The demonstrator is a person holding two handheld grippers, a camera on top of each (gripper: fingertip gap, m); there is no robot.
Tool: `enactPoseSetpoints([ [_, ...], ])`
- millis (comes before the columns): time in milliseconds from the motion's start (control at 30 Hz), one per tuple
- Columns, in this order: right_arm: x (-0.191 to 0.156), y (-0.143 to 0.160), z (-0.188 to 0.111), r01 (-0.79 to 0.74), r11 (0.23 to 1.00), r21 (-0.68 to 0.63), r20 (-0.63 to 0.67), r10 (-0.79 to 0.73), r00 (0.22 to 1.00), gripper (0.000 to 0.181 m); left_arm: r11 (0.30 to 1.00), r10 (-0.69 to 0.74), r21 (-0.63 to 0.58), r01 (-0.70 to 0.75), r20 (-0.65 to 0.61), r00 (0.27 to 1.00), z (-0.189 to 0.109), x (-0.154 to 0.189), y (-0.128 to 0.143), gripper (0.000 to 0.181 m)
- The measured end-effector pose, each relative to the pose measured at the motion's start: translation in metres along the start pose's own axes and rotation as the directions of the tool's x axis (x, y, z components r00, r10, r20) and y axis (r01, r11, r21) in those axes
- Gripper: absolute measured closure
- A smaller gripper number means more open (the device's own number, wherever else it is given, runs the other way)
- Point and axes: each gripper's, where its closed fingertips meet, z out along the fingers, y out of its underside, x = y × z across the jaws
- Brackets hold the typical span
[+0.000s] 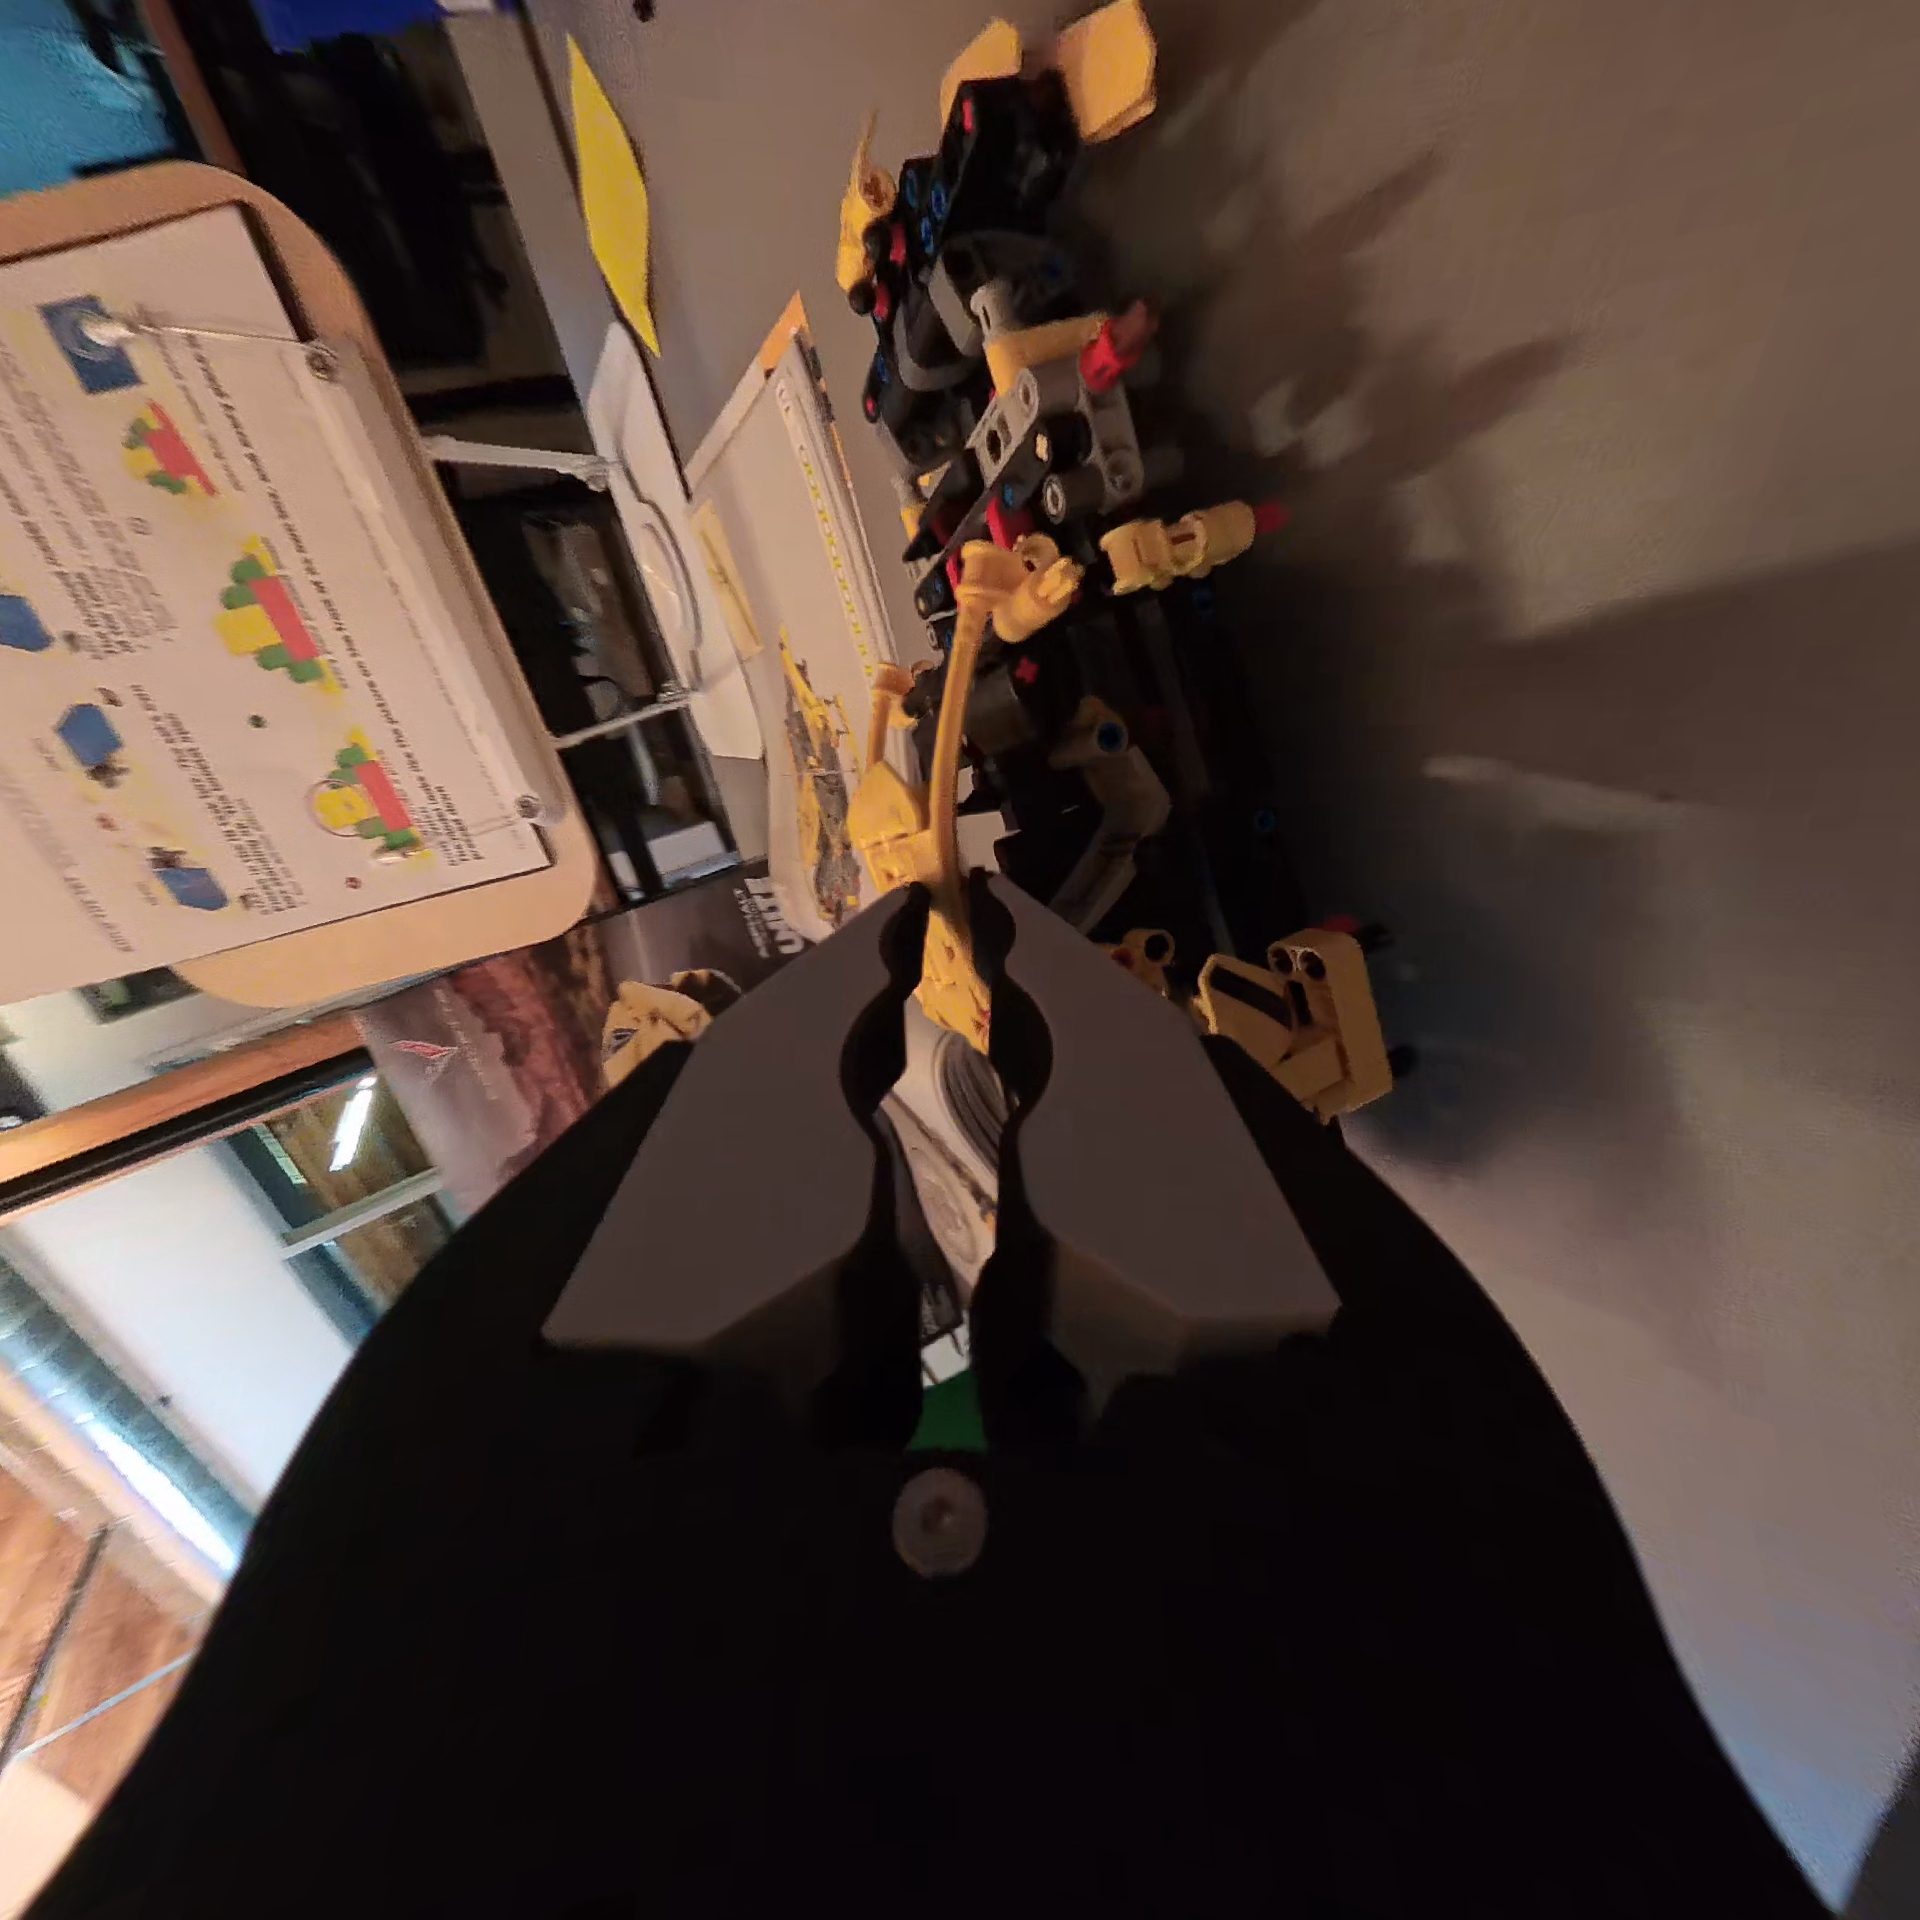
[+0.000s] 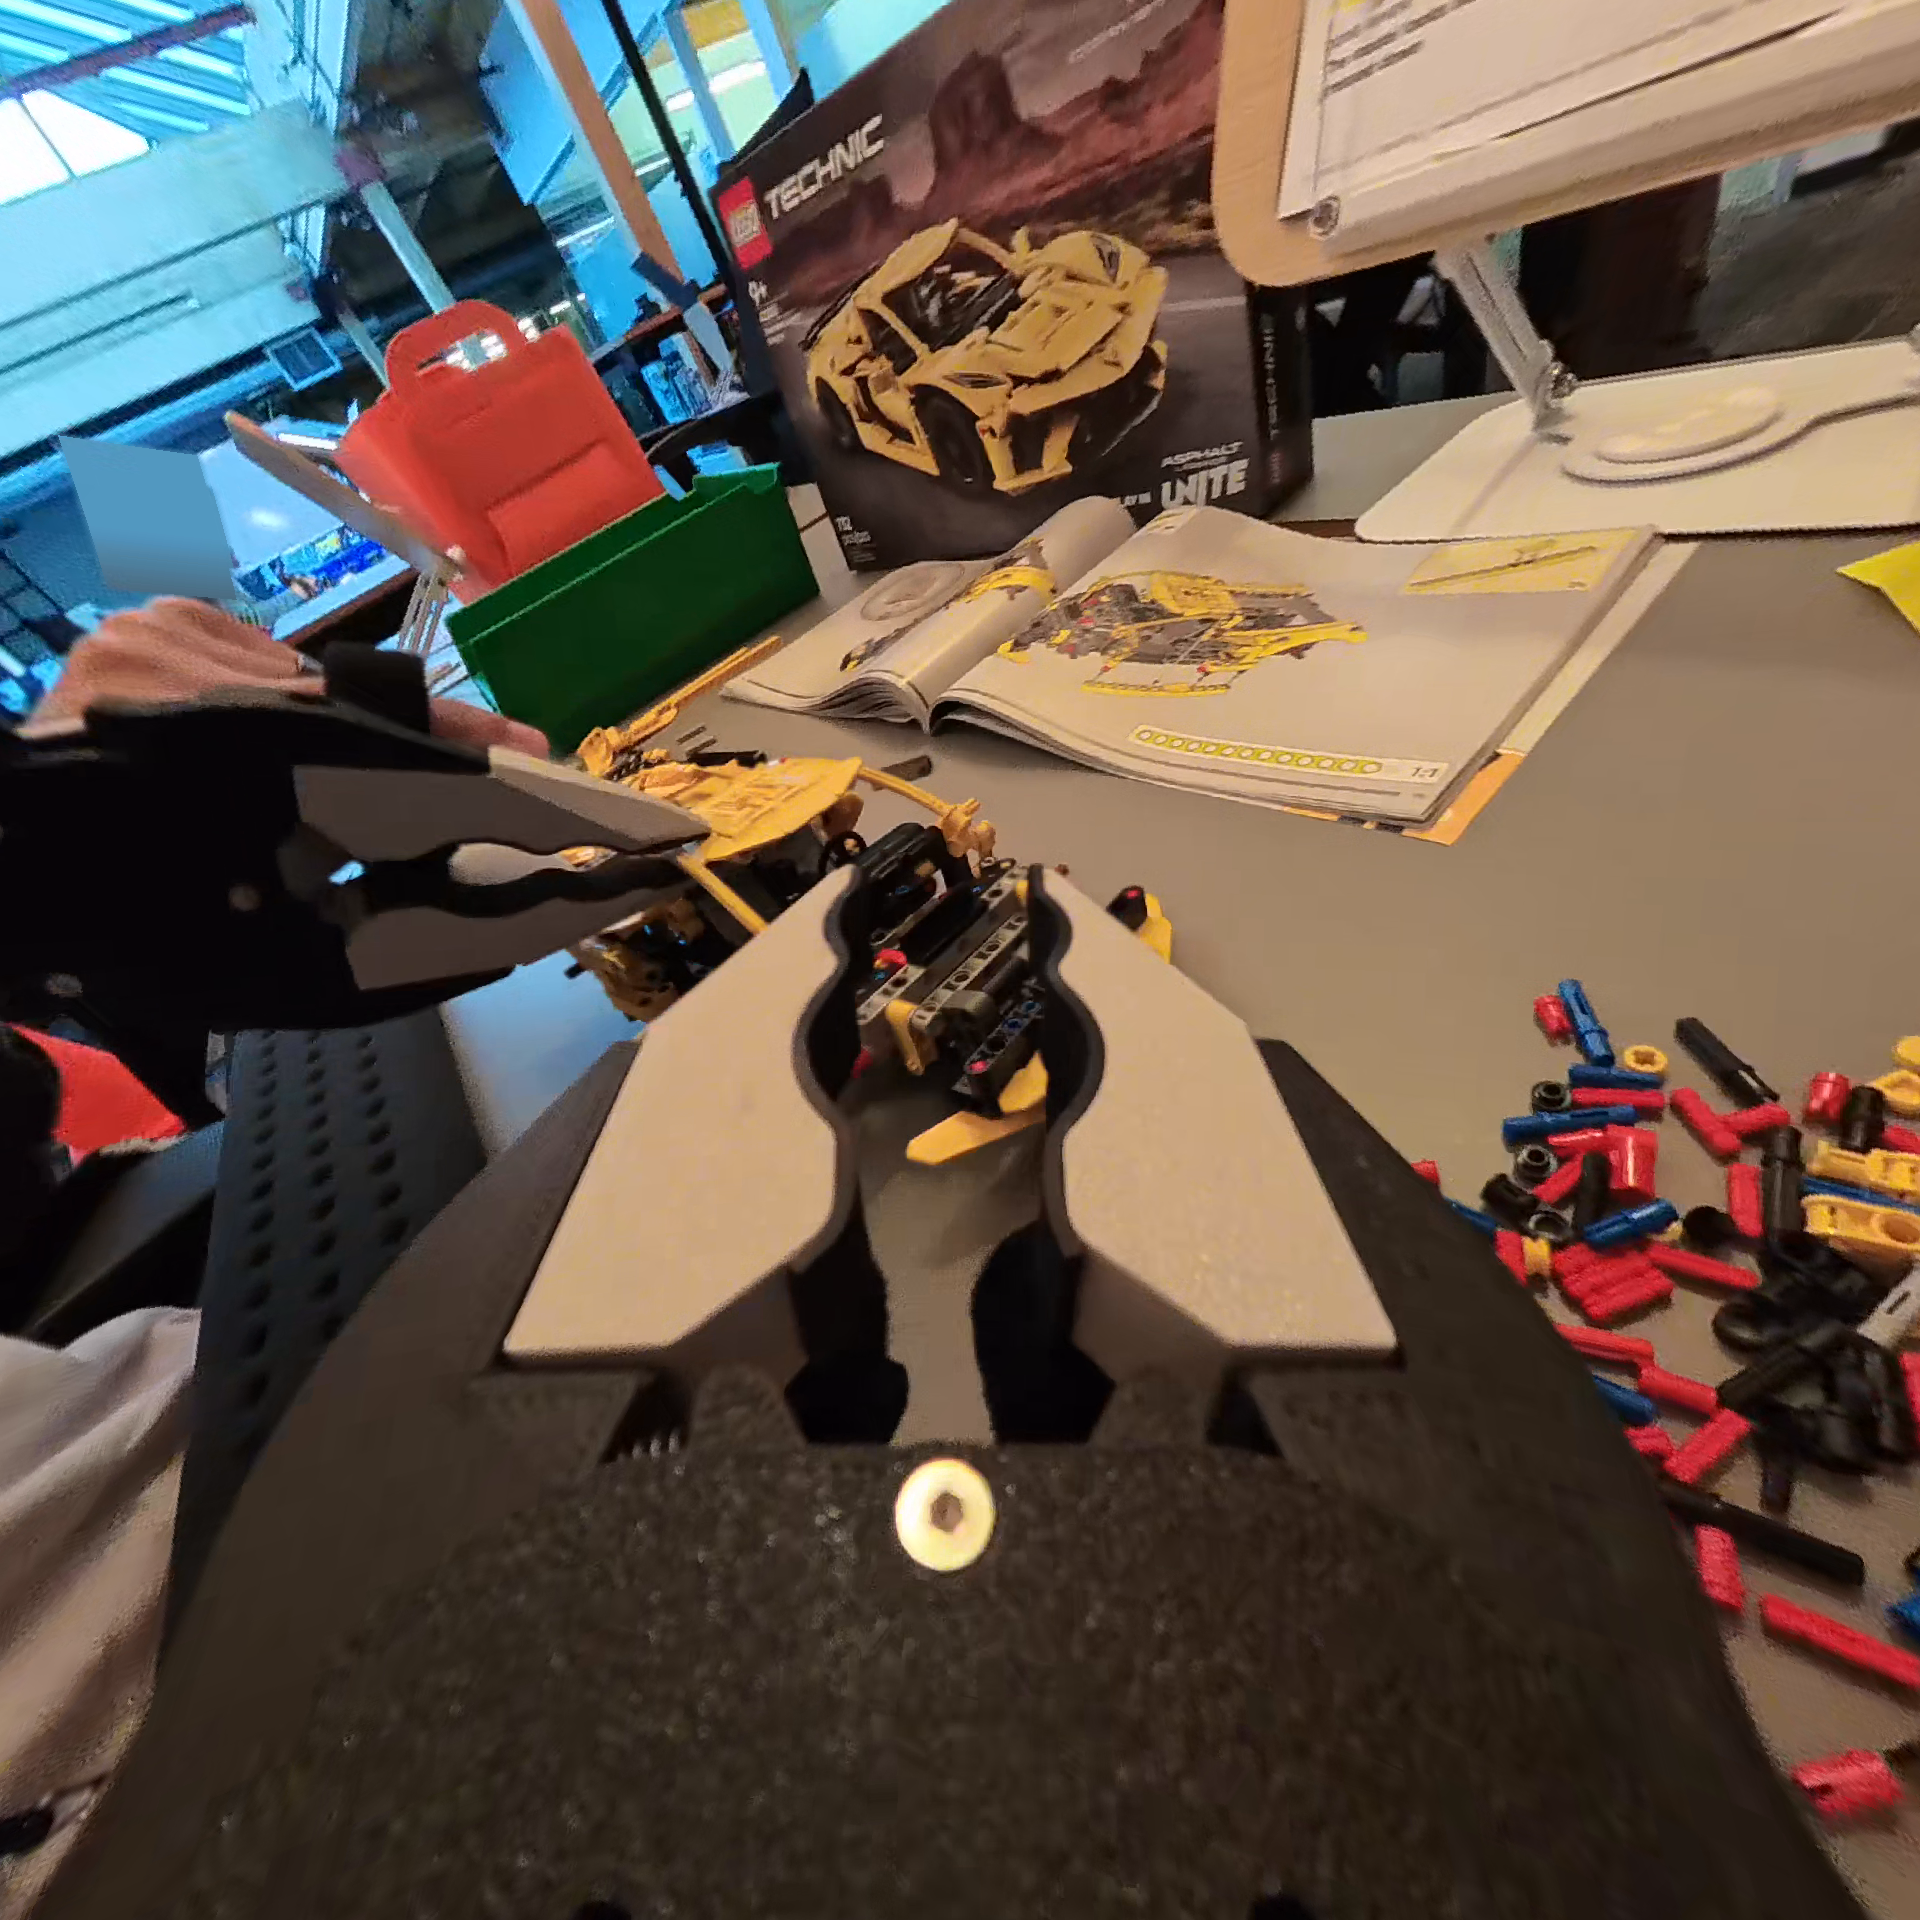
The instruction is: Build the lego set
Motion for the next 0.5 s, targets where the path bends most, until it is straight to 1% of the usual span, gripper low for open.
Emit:
enactPoseSetpoints([
  [67, 0.001, 0.004, 0.004, -0.008, 1.0, -0.012, 0.003, 0.008, 1.0, 0.154, 0.999, 0.031, 0.003, -0.032, 0.051, 0.998, 0.006, 0.001, 0.004, 0.174],
  [233, -0.002, 0.013, 0.016, 0.048, 0.998, -0.047, -0.017, -0.048, 0.999, 0.154, 0.997, 0.077, 0.01, -0.079, 0.134, 0.988, 0.016, 0.006, 0.014, 0.174],
  [400, -0.009, 0.017, 0.027, 0.057, 0.996, -0.063, -0.022, -0.058, 0.998, 0.154, 0.996, 0.071, 0.04, -0.08, 0.186, 0.98, 0.017, 0.005, 0.015, 0.174],
  [500, -0.009, 0.017, 0.035, 0.053, 0.995, -0.079, -0.037, -0.056, 0.998, 0.154, 0.994, 0.04, 0.087, -0.06, 0.218, 0.975, 0.016, 0.006, 0.015, 0.171],
])
